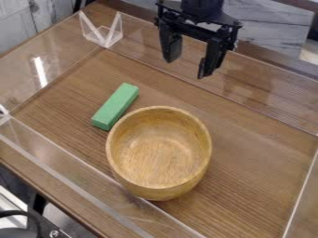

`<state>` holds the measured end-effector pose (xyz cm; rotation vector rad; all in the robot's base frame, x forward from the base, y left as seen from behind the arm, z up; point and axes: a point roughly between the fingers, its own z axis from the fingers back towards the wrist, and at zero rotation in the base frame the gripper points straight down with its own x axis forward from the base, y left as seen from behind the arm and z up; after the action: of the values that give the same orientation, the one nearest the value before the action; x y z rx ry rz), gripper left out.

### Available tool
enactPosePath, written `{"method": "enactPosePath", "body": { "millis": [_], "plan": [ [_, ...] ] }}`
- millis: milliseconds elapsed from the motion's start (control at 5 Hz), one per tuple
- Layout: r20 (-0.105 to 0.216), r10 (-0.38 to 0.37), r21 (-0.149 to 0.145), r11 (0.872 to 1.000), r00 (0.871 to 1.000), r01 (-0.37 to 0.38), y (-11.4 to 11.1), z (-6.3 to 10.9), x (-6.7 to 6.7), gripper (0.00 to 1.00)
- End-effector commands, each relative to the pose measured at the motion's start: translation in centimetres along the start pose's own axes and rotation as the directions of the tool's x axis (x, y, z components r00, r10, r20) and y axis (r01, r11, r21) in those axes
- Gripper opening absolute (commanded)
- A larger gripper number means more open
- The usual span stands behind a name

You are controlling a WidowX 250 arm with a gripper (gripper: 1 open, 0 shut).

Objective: Put the green block in the brown bowl

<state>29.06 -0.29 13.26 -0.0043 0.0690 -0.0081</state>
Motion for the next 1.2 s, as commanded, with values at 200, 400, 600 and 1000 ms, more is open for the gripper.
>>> {"method": "enactPosePath", "body": {
  "millis": [200, 400, 600, 1000],
  "plan": [
    [-0.015, 0.092, -0.005, 0.996, 0.996, -0.092, 6.1, -2.9, -2.5, 1.00],
    [0.022, 0.112, -0.008, 0.994, 0.993, -0.112, 11.1, -4.4, -5.3, 1.00],
    [0.054, 0.119, -0.018, 0.993, 0.991, -0.118, 11.6, -5.3, -5.4, 1.00],
    [0.062, 0.129, -0.029, 0.991, 0.990, -0.127, 11.2, -6.3, -4.3, 1.00]
  ]
}}
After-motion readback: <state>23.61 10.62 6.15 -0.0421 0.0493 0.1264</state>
